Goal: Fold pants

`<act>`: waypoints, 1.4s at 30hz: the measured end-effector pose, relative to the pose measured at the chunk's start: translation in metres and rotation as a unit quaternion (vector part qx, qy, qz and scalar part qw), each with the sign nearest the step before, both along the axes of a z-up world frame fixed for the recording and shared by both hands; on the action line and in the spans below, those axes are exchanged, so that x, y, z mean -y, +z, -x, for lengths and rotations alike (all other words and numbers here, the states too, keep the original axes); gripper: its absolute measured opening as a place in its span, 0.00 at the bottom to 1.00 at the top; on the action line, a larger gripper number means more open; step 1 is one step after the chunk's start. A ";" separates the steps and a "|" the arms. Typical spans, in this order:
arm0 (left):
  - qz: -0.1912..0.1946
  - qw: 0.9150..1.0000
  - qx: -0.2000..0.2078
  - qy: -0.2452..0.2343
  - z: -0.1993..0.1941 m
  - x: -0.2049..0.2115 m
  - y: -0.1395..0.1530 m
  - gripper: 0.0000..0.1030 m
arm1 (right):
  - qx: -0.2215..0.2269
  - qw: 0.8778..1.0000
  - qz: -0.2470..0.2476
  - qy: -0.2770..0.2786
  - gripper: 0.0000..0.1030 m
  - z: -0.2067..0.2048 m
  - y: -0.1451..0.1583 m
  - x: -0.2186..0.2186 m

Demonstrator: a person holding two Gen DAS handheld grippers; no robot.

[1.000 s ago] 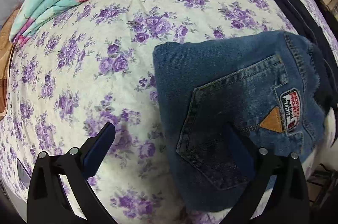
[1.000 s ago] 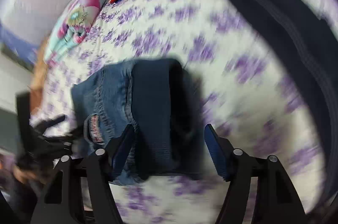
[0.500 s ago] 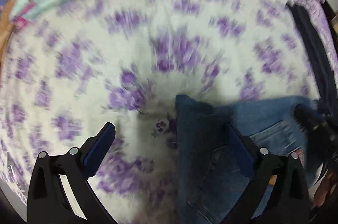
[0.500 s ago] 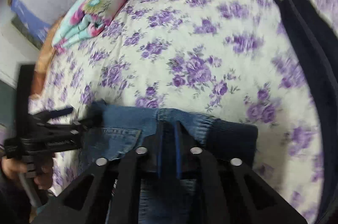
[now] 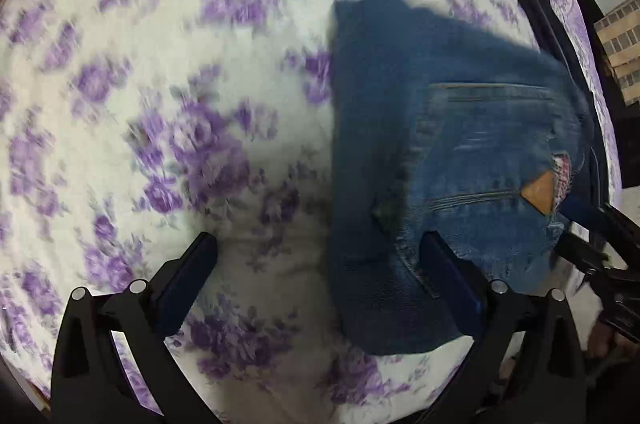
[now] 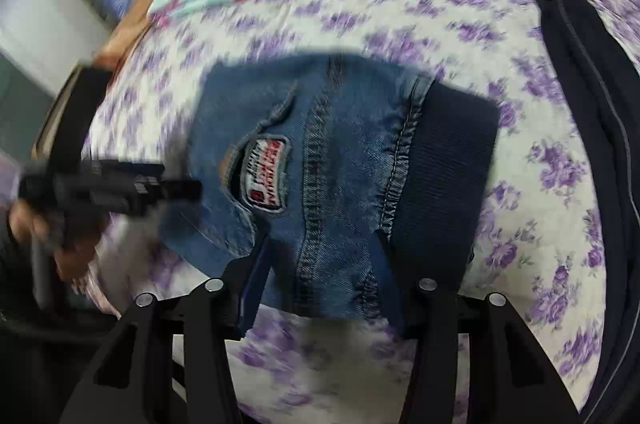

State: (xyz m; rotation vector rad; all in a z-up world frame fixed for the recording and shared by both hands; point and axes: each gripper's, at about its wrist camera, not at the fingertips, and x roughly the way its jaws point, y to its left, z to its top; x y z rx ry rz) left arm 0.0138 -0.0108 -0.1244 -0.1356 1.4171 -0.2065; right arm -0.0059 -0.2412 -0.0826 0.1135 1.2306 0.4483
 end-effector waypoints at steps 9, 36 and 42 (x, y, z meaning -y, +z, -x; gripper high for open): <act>0.084 0.996 -0.026 -0.008 -0.026 -0.007 0.011 0.95 | -0.035 0.988 -0.071 -0.136 0.86 -0.025 0.013 0.085; 0.119 0.991 -0.038 -0.039 -0.042 0.033 0.000 0.52 | -0.164 0.968 -0.181 -0.051 0.47 -0.051 -0.042 0.064; 0.071 0.995 0.058 -0.033 -0.077 0.043 0.093 0.48 | -0.049 0.982 -0.183 0.024 0.46 -0.106 0.047 0.064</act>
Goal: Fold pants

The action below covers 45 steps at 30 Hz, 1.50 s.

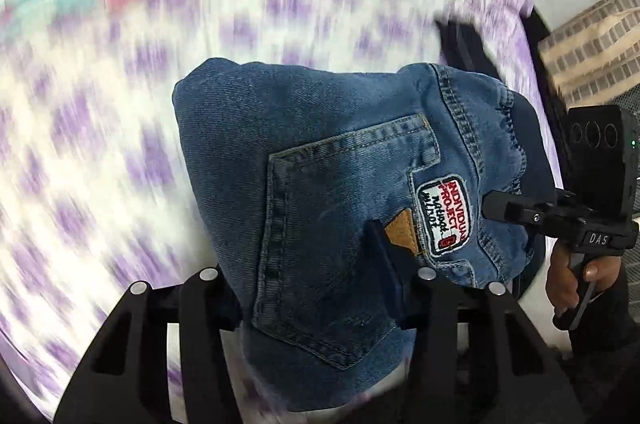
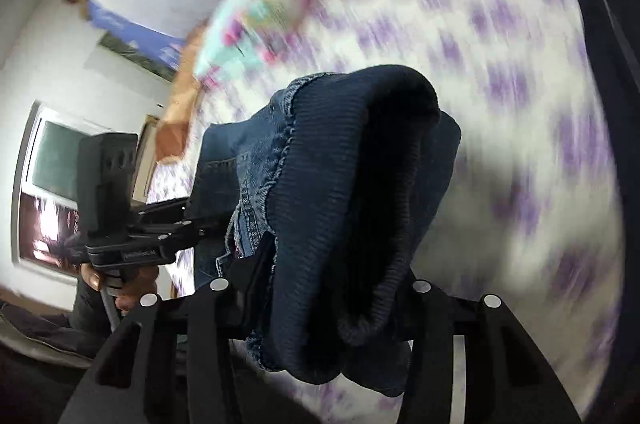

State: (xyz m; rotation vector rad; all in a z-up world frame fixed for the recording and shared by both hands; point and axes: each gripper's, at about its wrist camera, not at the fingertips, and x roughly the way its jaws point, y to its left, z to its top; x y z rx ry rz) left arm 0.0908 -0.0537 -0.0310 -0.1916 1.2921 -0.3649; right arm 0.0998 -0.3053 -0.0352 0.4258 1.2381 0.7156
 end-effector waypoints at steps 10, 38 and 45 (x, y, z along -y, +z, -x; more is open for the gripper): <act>-0.018 0.972 0.210 0.100 -0.245 -0.006 0.139 0.51 | 0.250 0.968 0.030 -0.007 0.49 -0.241 0.141 -0.012; -0.172 0.956 0.163 0.172 -0.441 0.009 0.000 0.95 | 0.258 0.930 0.200 -0.172 0.96 -0.403 0.043 -0.012; -0.173 0.949 0.199 0.171 -0.345 0.025 0.038 0.95 | 0.320 0.894 0.263 -0.173 0.96 -0.313 0.091 -0.027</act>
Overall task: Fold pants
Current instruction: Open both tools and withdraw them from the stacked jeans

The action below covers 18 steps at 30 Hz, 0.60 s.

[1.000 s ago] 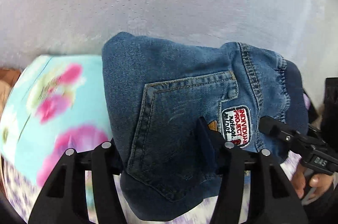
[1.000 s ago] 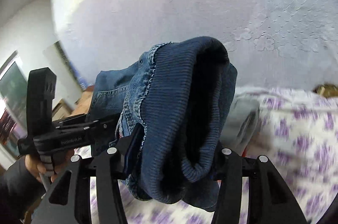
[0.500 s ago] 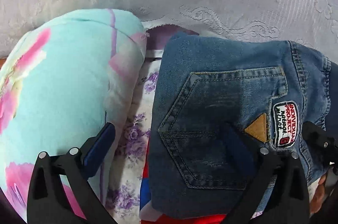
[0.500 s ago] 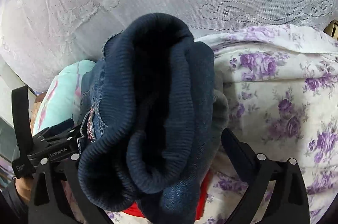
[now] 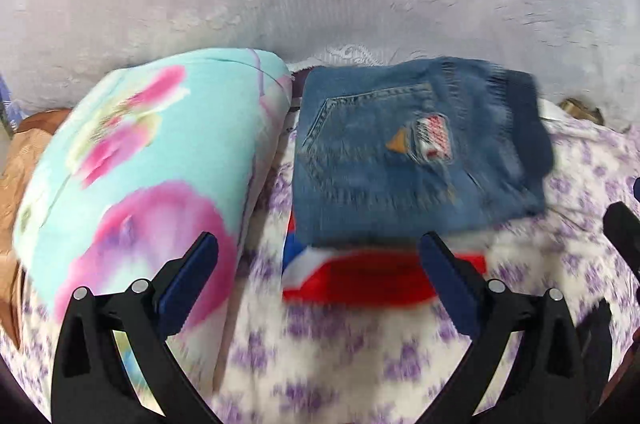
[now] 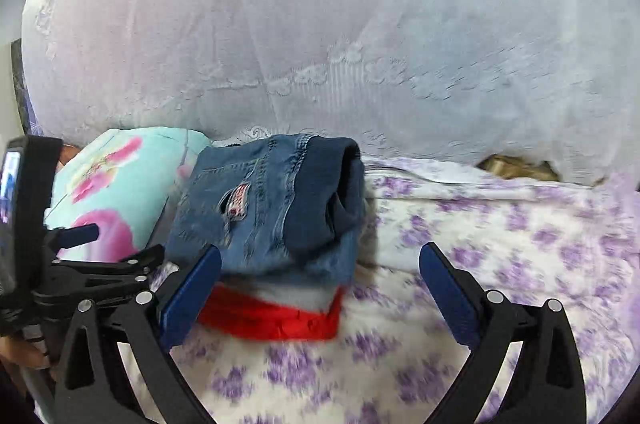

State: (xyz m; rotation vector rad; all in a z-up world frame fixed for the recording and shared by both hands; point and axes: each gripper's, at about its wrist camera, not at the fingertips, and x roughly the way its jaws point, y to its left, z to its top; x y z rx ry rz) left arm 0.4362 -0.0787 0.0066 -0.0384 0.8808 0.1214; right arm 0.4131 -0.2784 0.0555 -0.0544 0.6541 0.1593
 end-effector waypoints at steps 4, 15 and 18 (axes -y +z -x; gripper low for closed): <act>0.014 1.000 -0.005 0.008 0.054 -0.003 0.014 0.95 | -0.016 0.999 -0.024 -0.014 0.97 0.050 0.009 0.005; 0.003 1.000 0.006 0.008 0.186 -0.004 0.054 0.95 | -0.024 0.998 -0.044 -0.039 0.97 0.165 0.024 -0.005; 0.009 1.000 0.006 0.003 0.210 -0.004 0.062 0.95 | -0.023 0.998 -0.050 -0.043 0.97 0.190 0.032 -0.005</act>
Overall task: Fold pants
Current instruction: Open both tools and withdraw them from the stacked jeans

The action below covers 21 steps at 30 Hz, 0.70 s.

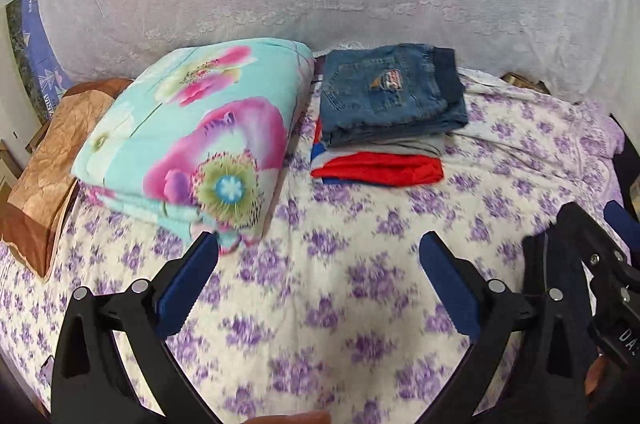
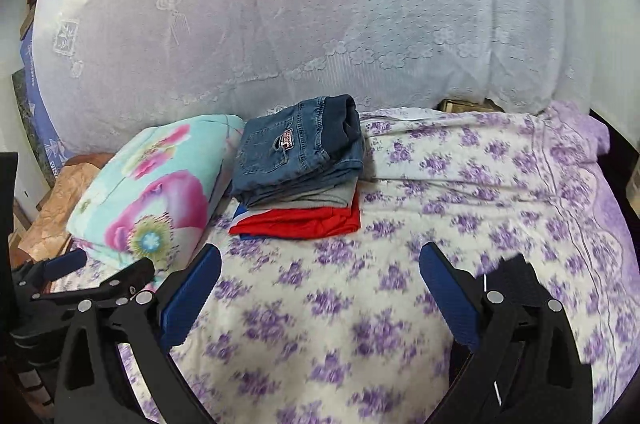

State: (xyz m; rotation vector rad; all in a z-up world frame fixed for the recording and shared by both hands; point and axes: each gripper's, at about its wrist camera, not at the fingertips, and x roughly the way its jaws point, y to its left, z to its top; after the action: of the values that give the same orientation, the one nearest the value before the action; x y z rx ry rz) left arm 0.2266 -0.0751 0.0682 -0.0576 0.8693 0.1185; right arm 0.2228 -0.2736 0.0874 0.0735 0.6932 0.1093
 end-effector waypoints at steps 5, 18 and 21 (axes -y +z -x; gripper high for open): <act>0.003 1.000 0.003 0.001 0.031 -0.002 0.009 0.95 | 0.012 1.000 0.010 0.000 0.97 0.036 0.012 -0.007; 0.008 1.000 0.013 -0.001 0.082 -0.011 0.018 0.95 | 0.024 1.000 0.011 0.000 0.97 0.085 0.022 -0.019; 0.015 1.000 0.007 -0.003 0.087 -0.014 0.015 0.95 | 0.022 1.000 0.013 0.001 0.97 0.093 0.019 -0.020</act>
State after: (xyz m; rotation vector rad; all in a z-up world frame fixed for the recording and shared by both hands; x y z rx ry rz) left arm 0.1394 -0.0611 0.0829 -0.0839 0.8572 0.0983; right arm 0.1303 -0.2531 0.1068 0.0449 0.6511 0.1040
